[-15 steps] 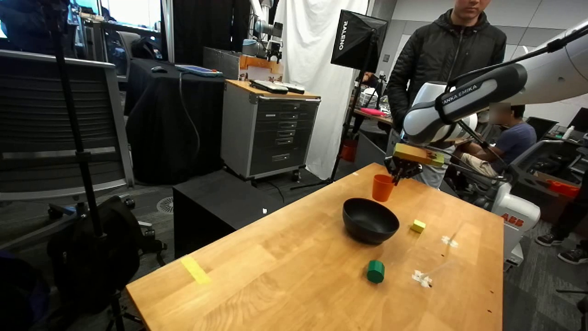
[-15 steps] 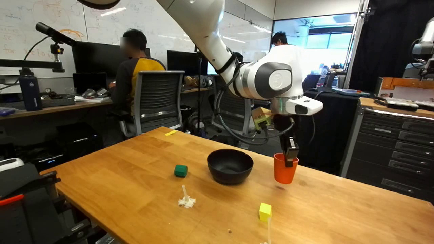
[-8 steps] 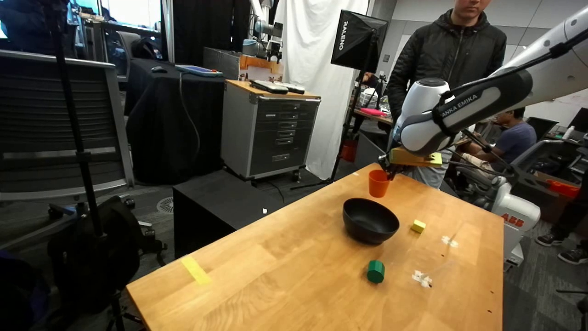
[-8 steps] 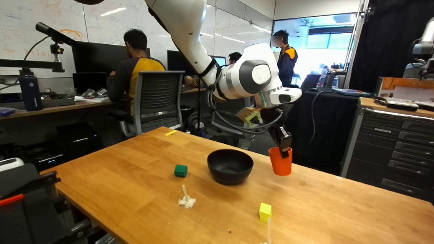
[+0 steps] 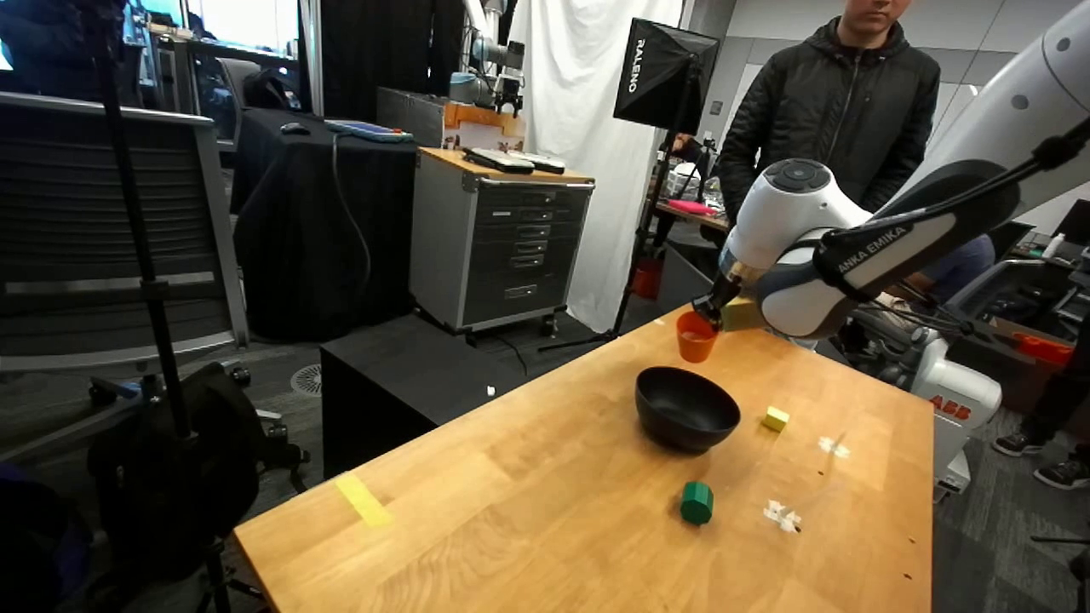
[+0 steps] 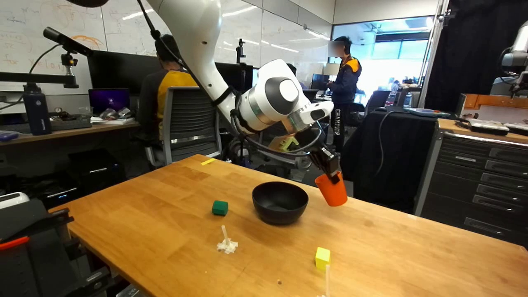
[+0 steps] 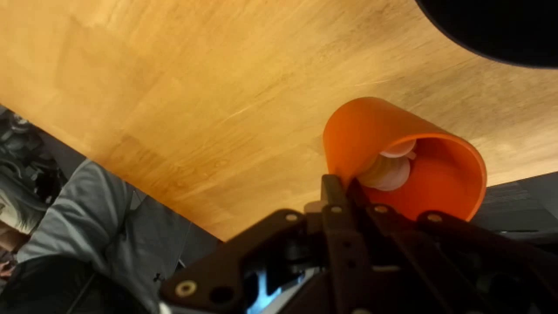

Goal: Pick up the orange cup, pour its contents in the black bowl and put the cup back down

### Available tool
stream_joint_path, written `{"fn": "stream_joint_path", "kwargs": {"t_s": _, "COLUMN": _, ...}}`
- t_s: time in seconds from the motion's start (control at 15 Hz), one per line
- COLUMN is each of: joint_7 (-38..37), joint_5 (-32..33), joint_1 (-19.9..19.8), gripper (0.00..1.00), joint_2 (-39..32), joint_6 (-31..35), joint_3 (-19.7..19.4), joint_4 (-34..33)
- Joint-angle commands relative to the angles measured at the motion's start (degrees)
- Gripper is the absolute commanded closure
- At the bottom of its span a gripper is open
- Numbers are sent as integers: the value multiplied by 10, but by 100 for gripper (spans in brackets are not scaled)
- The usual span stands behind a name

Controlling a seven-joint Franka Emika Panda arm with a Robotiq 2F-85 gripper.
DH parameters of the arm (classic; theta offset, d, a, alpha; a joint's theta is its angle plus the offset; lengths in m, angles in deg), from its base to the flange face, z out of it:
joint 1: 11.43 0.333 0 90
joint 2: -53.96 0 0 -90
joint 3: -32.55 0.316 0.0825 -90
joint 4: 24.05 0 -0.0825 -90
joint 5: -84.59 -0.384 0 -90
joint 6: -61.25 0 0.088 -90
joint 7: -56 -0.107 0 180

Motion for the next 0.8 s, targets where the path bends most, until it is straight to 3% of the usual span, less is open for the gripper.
{"fn": "stream_joint_path", "kwargs": {"t_s": 0.0, "joint_7": -36, "joint_5": 26, "joint_1": 106, "gripper": 99, "joint_2": -6, "joint_6": 77, "joint_3": -107, "joint_4": 82}}
{"fn": "stream_joint_path", "kwargs": {"t_s": 0.4, "joint_7": -12, "joint_5": -39, "joint_1": 277, "gripper": 99, "joint_2": -94, "joint_6": 180, "joint_3": -252, "joint_4": 182}}
{"fn": "stream_joint_path", "kwargs": {"t_s": 0.73, "joint_7": 39, "joint_5": -141, "joint_1": 368, "gripper": 99, "joint_2": -183, "joint_6": 193, "joint_3": -280, "joint_4": 233}}
